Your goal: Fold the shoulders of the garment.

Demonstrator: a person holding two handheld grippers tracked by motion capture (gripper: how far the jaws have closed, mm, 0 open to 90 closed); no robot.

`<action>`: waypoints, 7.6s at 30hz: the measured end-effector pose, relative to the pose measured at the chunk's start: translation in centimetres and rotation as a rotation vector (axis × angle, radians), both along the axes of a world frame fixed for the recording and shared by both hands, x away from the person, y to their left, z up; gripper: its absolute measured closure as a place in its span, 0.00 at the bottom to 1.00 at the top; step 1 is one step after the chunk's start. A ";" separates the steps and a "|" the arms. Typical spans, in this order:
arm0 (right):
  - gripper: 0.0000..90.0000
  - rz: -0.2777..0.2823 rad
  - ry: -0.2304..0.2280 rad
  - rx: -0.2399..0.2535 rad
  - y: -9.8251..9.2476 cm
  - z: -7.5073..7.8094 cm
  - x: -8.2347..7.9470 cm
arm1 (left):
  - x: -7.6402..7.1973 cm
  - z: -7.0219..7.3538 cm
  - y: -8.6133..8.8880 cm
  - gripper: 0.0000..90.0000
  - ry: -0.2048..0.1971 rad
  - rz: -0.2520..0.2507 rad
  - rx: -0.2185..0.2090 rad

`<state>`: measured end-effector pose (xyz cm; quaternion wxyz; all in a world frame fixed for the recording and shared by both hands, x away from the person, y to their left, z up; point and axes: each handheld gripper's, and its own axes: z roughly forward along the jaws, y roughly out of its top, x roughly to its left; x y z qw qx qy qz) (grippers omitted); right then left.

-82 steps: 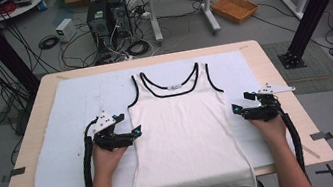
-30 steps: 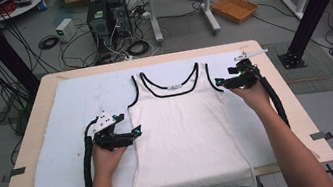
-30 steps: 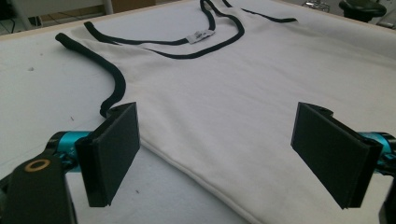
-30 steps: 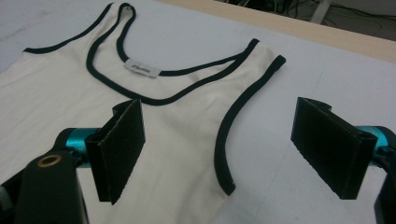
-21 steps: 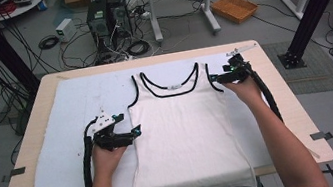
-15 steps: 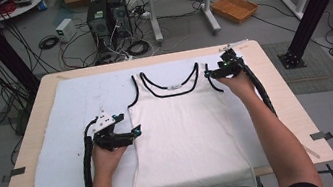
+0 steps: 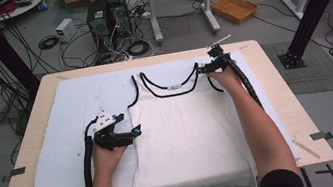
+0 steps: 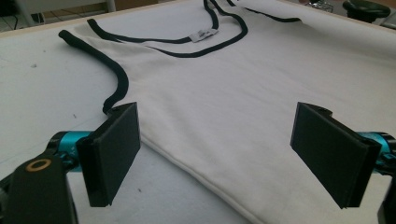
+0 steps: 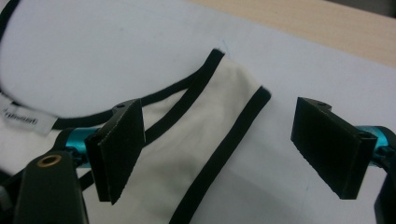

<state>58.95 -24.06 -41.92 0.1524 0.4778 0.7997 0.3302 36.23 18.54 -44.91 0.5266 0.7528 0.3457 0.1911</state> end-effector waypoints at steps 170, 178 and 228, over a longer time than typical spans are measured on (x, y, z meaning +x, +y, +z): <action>0.28 0.187 -0.218 0.197 -5.5 -3.1 -23.4 | 21.8 0.4 -6.2 0.23 0.312 0.196 0.148; 0.28 0.188 -0.214 0.183 -5.4 -3.1 -23.4 | 21.5 0.2 -7.7 0.52 0.258 0.259 0.256; 0.28 0.184 -0.219 0.158 -5.1 -3.1 -23.4 | -1.3 2.0 -3.8 0.49 0.043 0.009 -0.029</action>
